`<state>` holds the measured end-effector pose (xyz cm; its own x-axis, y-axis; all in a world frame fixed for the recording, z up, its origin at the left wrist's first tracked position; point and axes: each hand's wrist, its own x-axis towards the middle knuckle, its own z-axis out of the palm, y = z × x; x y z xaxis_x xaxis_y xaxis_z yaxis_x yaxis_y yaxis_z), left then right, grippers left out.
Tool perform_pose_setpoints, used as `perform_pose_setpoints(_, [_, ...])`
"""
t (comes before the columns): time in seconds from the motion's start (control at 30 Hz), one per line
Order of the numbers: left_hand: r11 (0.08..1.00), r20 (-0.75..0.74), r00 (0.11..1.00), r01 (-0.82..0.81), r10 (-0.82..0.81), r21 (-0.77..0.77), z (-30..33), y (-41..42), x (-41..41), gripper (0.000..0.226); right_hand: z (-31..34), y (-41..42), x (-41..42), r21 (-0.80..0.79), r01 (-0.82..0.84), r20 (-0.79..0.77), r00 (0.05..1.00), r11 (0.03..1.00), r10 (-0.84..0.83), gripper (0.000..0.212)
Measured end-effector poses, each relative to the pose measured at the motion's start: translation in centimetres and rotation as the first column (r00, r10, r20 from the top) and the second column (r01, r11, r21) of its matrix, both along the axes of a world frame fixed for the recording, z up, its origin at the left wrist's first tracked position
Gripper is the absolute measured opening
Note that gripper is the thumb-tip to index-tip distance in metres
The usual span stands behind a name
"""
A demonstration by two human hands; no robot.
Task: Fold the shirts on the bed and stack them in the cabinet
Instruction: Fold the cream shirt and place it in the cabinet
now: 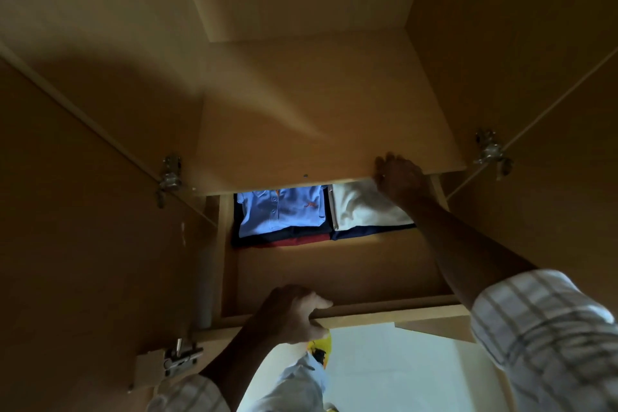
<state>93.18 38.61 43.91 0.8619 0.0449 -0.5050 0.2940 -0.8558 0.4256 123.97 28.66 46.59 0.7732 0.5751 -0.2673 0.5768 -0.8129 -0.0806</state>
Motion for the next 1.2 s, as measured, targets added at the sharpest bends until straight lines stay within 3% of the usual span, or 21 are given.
perform_pose_setpoints(0.1, [0.999,0.075,0.996,-0.043,0.043,-0.007,1.0,0.8,1.3,0.062,0.6,0.2,0.2,-0.01,0.008,-0.018,1.0,1.0,-0.008,0.039])
perform_pose_setpoints(0.4, [0.976,0.17,0.97,-0.193,0.173,0.105,0.6,3.1,6.0,0.056,0.4,0.3,0.2,0.041,0.101,-0.098,0.99,0.994,-0.097,0.032])
perform_pose_setpoints(0.67, [0.856,0.391,0.9,-0.351,0.196,0.379,0.9,4.8,10.5,0.121,0.7,0.3,0.3,0.07,0.114,-0.07,0.992,0.991,-0.109,0.031])
perform_pose_setpoints(0.83, [0.866,0.257,0.95,-0.273,0.175,0.419,1.1,6.6,13.9,0.105,0.4,0.4,0.5,0.023,0.052,-0.018,0.999,0.998,-0.052,0.033])
perform_pose_setpoints(0.97, [0.882,0.237,0.967,-0.189,0.091,0.431,0.7,8.1,15.4,0.096,-0.2,0.3,0.3,0.078,0.082,-0.042,0.996,0.994,-0.079,0.031])
perform_pose_setpoints(1.2, [0.795,0.18,0.972,0.009,-0.149,0.607,-0.2,10.0,17.4,0.103,-1.0,0.2,0.7,0.093,0.151,-0.114,0.984,0.984,-0.141,0.037])
